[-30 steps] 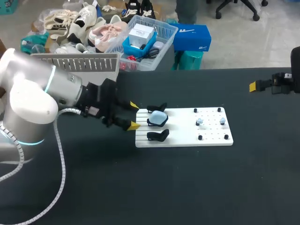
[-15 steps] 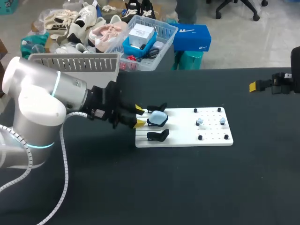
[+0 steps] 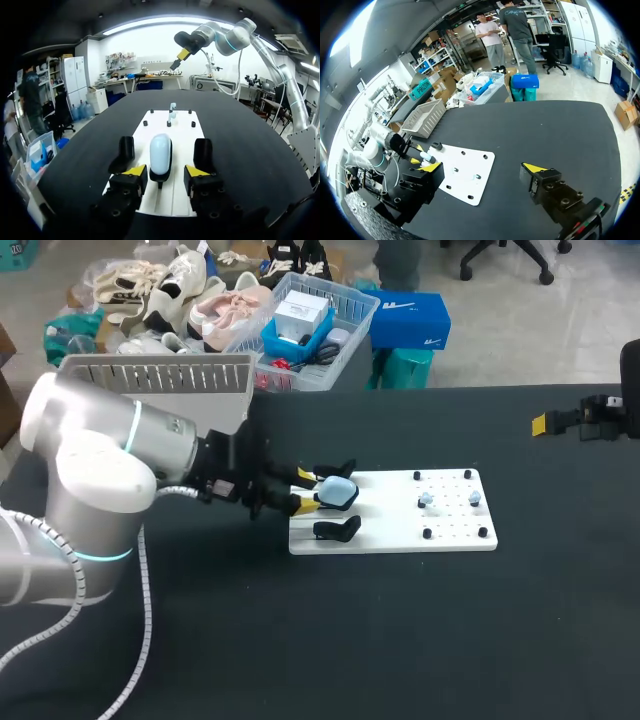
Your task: Pick up each earbud case from the left stands, insert the matching earbuds, close the lid, and place the case in the box.
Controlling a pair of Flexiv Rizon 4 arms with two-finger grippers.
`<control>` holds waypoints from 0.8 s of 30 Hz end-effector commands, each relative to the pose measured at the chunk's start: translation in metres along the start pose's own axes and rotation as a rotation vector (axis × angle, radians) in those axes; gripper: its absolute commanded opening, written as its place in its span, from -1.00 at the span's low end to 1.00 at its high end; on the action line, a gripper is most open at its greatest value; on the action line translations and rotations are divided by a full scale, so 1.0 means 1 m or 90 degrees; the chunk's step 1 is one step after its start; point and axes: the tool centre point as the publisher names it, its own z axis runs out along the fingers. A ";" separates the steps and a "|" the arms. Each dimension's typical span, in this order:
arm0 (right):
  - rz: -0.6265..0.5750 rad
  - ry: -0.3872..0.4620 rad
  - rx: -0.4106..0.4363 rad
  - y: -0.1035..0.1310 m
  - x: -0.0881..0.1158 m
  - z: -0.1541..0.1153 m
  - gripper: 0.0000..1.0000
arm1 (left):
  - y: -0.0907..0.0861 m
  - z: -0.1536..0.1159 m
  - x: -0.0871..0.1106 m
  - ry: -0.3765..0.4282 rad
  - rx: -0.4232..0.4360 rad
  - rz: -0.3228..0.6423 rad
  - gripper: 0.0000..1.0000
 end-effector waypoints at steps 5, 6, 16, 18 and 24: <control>-0.001 0.000 -0.001 -0.001 0.000 0.000 1.00 | 0.008 0.009 -0.001 -0.003 -0.007 0.001 -0.05; -0.001 0.000 -0.001 -0.001 0.000 0.000 1.00 | 0.008 0.009 -0.002 -0.003 -0.007 0.000 -0.05; -0.001 0.000 -0.001 -0.001 0.000 0.000 1.00 | 0.007 0.016 -0.004 -0.001 -0.001 0.004 -0.11; -0.001 0.000 -0.001 -0.001 0.000 0.000 1.00 | 0.007 0.017 -0.004 0.000 0.000 0.005 -0.12; -0.001 0.000 -0.001 -0.001 0.000 0.000 1.00 | 0.009 0.021 -0.004 0.003 0.003 0.004 -0.16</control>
